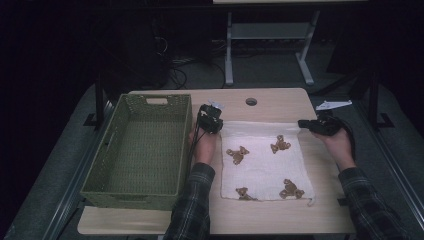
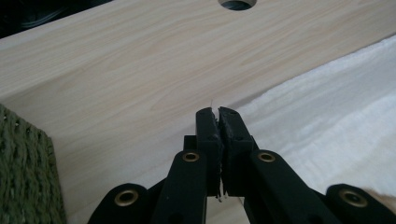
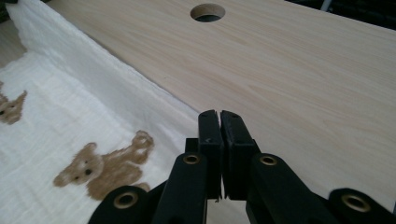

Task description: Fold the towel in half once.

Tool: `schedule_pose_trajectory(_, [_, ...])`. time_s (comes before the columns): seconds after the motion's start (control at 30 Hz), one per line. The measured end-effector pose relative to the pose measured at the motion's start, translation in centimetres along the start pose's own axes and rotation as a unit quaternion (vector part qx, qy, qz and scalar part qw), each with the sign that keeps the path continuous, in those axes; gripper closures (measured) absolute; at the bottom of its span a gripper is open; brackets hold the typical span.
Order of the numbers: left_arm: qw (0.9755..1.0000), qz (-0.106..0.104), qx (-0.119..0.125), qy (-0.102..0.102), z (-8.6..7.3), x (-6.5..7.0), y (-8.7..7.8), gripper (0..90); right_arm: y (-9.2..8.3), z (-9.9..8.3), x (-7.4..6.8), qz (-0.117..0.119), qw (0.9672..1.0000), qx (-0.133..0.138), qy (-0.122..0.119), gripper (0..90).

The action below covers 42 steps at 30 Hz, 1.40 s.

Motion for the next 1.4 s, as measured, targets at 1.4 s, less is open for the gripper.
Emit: schedule_pose_trajectory(1.4, [0.9992, -0.021, 0.035, 0.002, -7.4, 3.3, -9.0, 87.2, -4.9, -6.6, -9.1, 0.007, 0.9971, -0.050, -0.057, 87.0])
Point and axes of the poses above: each handheld gripper's, and its own axes: y roughly forward along the jaws, z roughly out of its top, x roughly to its right, the point moved 2 cm from there along y, roughly forward along the jaws, and after that the axes turned 13 degrees about z, right-handed, at the moved point
